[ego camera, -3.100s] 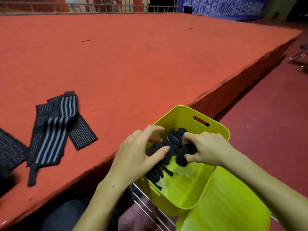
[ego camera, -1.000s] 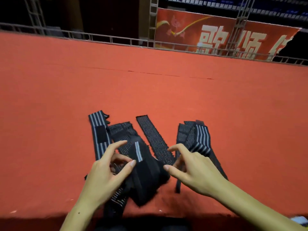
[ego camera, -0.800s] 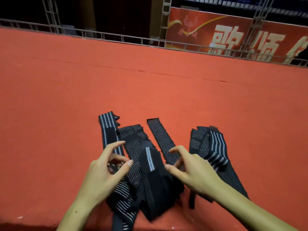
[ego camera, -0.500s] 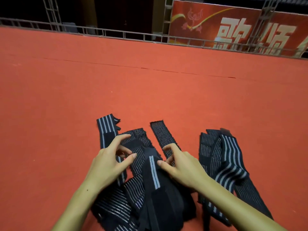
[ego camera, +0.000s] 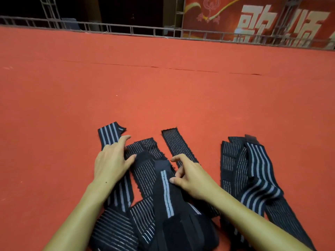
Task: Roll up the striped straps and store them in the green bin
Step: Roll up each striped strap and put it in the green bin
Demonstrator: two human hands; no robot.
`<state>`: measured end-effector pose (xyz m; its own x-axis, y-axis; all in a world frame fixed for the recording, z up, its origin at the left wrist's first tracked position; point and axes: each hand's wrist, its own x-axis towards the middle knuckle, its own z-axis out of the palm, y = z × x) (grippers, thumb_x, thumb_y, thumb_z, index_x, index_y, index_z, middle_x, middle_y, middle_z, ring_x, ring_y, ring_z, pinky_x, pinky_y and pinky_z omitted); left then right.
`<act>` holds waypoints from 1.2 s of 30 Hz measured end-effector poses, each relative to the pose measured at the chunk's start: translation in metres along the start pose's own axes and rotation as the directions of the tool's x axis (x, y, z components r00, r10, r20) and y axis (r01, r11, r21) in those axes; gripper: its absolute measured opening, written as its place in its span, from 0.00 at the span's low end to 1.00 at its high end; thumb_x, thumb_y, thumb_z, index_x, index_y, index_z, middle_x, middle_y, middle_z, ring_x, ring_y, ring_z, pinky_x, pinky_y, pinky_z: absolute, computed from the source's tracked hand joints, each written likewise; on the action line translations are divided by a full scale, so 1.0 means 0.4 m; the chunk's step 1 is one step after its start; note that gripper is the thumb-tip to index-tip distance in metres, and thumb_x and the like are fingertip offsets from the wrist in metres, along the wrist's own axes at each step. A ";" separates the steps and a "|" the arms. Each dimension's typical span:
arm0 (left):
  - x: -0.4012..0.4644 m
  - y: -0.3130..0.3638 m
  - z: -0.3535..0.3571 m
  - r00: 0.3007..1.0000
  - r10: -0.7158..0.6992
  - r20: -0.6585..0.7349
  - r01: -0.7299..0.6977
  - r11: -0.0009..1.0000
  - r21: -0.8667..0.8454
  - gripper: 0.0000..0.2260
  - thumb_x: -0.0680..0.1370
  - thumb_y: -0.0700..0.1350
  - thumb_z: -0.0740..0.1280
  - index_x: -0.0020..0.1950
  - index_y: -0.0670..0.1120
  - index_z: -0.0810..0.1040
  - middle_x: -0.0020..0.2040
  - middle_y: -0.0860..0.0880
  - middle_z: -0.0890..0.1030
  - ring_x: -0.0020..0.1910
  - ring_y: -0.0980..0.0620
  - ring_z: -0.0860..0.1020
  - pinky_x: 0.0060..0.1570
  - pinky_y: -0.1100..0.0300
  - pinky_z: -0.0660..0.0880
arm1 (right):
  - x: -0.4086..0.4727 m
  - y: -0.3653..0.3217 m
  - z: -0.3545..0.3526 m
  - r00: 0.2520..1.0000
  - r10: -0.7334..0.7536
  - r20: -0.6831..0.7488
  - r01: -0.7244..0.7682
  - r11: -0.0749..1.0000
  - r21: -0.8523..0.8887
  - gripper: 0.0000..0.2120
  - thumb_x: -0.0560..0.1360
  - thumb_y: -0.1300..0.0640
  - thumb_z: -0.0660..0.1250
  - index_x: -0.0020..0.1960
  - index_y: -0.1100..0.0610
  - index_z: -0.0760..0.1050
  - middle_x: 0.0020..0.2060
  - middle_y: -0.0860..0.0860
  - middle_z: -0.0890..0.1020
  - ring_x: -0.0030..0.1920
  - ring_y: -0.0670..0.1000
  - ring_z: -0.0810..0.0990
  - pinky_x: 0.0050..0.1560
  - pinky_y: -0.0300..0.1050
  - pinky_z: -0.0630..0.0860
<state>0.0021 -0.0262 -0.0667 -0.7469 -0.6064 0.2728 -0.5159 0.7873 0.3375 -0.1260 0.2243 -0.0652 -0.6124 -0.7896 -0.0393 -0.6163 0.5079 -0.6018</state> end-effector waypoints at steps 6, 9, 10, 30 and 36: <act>0.068 0.015 0.051 0.983 -0.183 0.011 0.183 0.983 -0.024 0.27 0.81 0.63 0.71 0.76 0.56 0.70 0.54 0.48 0.87 0.59 0.38 0.83 0.55 0.46 0.76 | -0.052 0.003 -0.005 0.997 -0.051 0.055 0.054 0.997 -0.048 0.24 0.83 0.51 0.70 0.74 0.42 0.64 0.46 0.45 0.81 0.46 0.45 0.80 0.52 0.53 0.80; 0.095 0.030 0.065 0.966 -0.233 0.116 0.252 0.948 -0.193 0.25 0.79 0.56 0.76 0.73 0.58 0.72 0.50 0.52 0.86 0.56 0.41 0.83 0.55 0.46 0.79 | -0.068 0.006 -0.011 0.997 -0.039 0.060 0.043 0.998 -0.054 0.24 0.84 0.50 0.69 0.76 0.44 0.63 0.48 0.45 0.80 0.46 0.45 0.79 0.53 0.51 0.79; 0.101 0.035 0.068 0.963 -0.233 0.133 0.260 0.935 -0.241 0.24 0.79 0.52 0.78 0.72 0.58 0.73 0.48 0.53 0.85 0.53 0.43 0.83 0.53 0.46 0.80 | -0.070 0.007 -0.013 0.998 -0.038 0.060 0.041 0.998 -0.051 0.25 0.84 0.51 0.69 0.77 0.45 0.63 0.48 0.45 0.80 0.46 0.45 0.79 0.53 0.51 0.79; 0.190 0.070 0.123 0.991 -0.031 0.130 0.036 0.998 -0.041 0.32 0.76 0.59 0.78 0.75 0.58 0.68 0.51 0.54 0.85 0.65 0.41 0.77 0.60 0.43 0.73 | -0.065 0.009 -0.019 0.996 0.012 0.088 -0.010 0.999 -0.031 0.30 0.84 0.51 0.68 0.81 0.46 0.58 0.49 0.47 0.81 0.47 0.46 0.80 0.52 0.49 0.79; 0.201 0.057 0.116 0.982 -0.082 0.173 0.102 0.988 -0.115 0.21 0.81 0.54 0.75 0.72 0.53 0.75 0.54 0.51 0.84 0.67 0.42 0.77 0.63 0.42 0.73 | -0.076 0.016 -0.020 0.998 0.003 0.063 -0.003 1.000 -0.006 0.31 0.84 0.52 0.69 0.80 0.44 0.58 0.48 0.46 0.80 0.45 0.45 0.80 0.53 0.51 0.80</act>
<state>-0.0890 -0.0520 -0.0787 -0.7635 -0.6403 0.0846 -0.5380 0.7029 0.4653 -0.1153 0.2544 -0.0616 -0.5821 -0.8080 -0.0913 -0.6172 0.5122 -0.5973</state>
